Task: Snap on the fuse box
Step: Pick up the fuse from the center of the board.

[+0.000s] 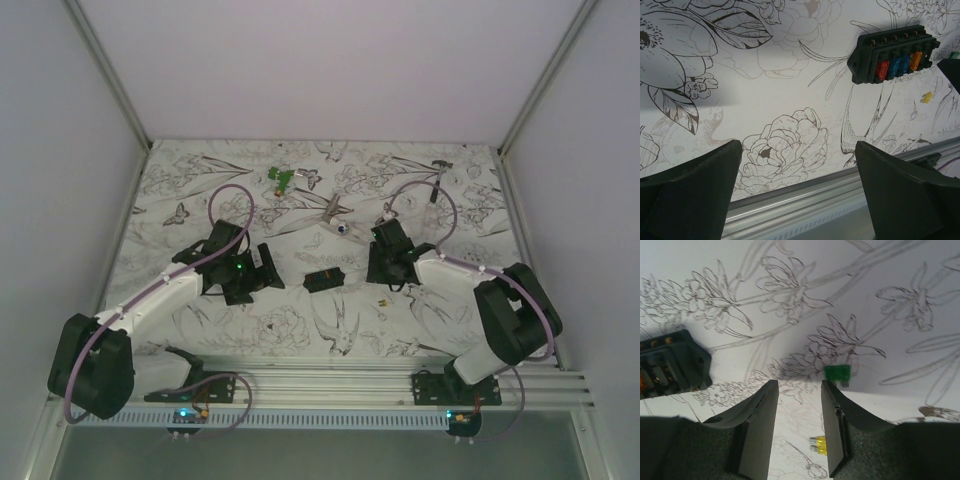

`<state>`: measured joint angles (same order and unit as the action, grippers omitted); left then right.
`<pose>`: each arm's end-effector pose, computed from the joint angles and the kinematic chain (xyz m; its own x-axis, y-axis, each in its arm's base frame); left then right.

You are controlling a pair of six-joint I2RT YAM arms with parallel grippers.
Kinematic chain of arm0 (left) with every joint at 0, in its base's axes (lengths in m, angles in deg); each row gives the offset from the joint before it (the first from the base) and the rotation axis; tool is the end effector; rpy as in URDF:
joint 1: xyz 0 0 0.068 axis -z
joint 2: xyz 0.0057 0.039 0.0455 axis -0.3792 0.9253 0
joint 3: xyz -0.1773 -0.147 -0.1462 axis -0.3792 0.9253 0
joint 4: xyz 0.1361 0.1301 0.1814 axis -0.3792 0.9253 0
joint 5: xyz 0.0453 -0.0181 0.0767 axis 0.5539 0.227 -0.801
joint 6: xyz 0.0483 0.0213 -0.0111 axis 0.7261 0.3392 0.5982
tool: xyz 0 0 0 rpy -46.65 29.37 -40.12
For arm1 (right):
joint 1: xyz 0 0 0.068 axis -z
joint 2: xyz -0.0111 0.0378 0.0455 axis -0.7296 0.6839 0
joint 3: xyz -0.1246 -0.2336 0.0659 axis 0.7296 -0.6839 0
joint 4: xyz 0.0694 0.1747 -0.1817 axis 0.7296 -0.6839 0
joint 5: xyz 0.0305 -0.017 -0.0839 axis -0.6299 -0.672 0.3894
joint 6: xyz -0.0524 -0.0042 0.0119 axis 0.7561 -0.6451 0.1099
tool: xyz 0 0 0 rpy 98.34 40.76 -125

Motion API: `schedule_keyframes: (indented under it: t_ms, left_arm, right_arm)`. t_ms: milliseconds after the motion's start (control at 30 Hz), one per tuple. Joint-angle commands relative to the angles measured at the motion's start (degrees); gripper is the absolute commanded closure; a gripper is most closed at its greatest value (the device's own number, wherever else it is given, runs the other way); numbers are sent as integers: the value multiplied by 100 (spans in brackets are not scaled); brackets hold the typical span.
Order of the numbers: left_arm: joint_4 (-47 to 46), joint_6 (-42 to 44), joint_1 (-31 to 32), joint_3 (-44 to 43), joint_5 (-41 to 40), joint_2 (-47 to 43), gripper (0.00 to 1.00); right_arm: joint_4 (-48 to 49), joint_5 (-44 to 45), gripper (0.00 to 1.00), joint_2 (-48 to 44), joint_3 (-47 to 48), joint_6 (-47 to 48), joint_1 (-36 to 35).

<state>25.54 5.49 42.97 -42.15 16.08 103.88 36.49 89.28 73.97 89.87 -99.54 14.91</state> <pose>0.2240 -0.0937 0.2097 -0.8535 -0.4131 -0.3177 -0.1689 0.7959 -0.5814 0.2434 0.1474 0.1553 -0.8811 0.1296 -0.4549 0.0357 0.9772 0.2094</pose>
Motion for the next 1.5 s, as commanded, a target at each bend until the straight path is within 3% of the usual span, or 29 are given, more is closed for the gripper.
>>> schedule_keyframes:
  t_ms: [0,233,400,1033,1467]
  left_arm:
    - [53,100,31,-46,88,45,0]
    - [43,105,32,-46,82,77,0]
    - [43,113,32,-51,99,81,0]
    - [29,135,41,-52,152,50,0]
    - [-189,257,163,-70,465,36,3]
  right_arm:
    - [10,-206,56,322,247,-40,-200]
    - [-940,540,55,178,872,862,-228]
    - [-1828,1423,52,322,1362,867,-151]
    - [-1703,461,53,1234,1622,984,122]
    - [-1445,253,71,1230,1397,950,303]
